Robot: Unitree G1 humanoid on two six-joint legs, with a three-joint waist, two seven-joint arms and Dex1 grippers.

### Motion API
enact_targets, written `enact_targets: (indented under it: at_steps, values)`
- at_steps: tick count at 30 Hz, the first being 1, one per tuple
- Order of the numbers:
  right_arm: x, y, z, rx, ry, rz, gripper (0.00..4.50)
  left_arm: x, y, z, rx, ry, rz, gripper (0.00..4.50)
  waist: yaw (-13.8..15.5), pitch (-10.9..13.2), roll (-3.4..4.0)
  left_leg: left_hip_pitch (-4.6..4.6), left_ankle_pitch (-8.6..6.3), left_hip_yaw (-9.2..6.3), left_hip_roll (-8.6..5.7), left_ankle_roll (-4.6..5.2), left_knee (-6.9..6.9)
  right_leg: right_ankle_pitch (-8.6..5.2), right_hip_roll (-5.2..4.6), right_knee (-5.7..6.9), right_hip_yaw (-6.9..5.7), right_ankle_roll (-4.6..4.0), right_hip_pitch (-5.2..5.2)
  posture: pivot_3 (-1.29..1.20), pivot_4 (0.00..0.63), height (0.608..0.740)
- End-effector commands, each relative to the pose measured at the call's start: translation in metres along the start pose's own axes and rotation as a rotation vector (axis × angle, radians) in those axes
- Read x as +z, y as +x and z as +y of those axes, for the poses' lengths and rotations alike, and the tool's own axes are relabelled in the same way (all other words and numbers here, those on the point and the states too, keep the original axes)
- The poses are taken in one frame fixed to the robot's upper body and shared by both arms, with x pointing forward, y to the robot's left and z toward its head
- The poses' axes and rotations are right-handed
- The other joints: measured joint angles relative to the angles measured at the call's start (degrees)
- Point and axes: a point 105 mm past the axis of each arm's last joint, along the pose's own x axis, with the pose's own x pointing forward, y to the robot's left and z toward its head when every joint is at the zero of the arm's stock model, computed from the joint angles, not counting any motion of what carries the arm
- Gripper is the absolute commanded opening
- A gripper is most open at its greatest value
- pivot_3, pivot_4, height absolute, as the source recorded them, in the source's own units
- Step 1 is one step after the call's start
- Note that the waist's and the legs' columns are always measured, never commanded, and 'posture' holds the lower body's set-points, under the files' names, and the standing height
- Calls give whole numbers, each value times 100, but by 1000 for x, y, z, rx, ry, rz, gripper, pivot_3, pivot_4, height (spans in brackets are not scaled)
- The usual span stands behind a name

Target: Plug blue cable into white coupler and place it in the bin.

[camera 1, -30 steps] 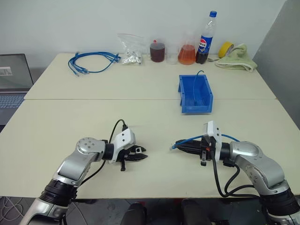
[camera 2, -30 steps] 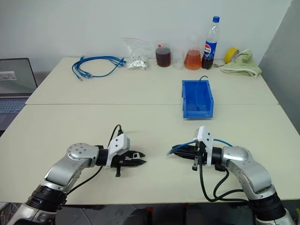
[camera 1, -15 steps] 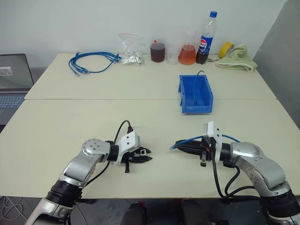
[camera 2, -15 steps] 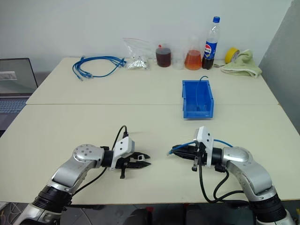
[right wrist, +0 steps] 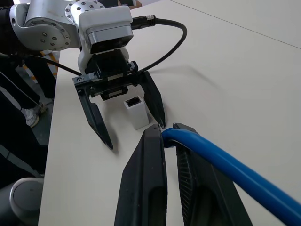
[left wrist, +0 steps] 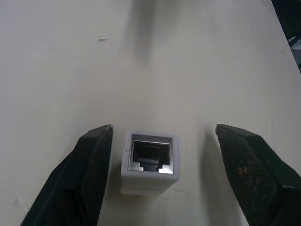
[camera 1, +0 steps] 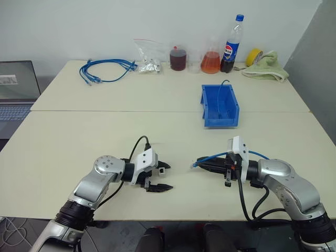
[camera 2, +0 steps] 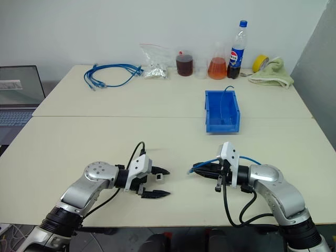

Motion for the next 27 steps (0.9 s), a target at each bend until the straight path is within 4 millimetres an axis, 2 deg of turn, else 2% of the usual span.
enact_targets:
  at_steps: [1,7,10,22,27]
  values:
    - [9,-1,4,13,-42,-22,36,-14,-11,10,69,-32,19,4458,-2,0,0,0,0,0,0,0,0,0,0,0,0,0,0,0,150,740]
    - [9,-1,4,17,-41,-20,36,-18,-29,24,135,-3,27,4458,-16,0,0,1,0,-2,5,0,-1,0,6,1,0,0,-2,0,150,740]
    - [9,-1,4,18,-42,-20,35,-22,-33,24,136,-8,27,4458,-34,0,1,2,0,-2,10,1,-2,0,13,1,3,0,-4,0,150,740]
    - [11,-2,2,19,-50,-15,35,-24,-26,8,65,-30,6,4458,-28,0,2,0,0,0,10,1,-3,0,15,-2,7,-1,-7,0,150,740]
    - [11,-2,2,22,-53,-13,35,-19,-22,4,44,-35,-14,3615,-25,0,2,-1,0,0,9,1,-4,0,14,-3,7,-1,-7,0,150,740]
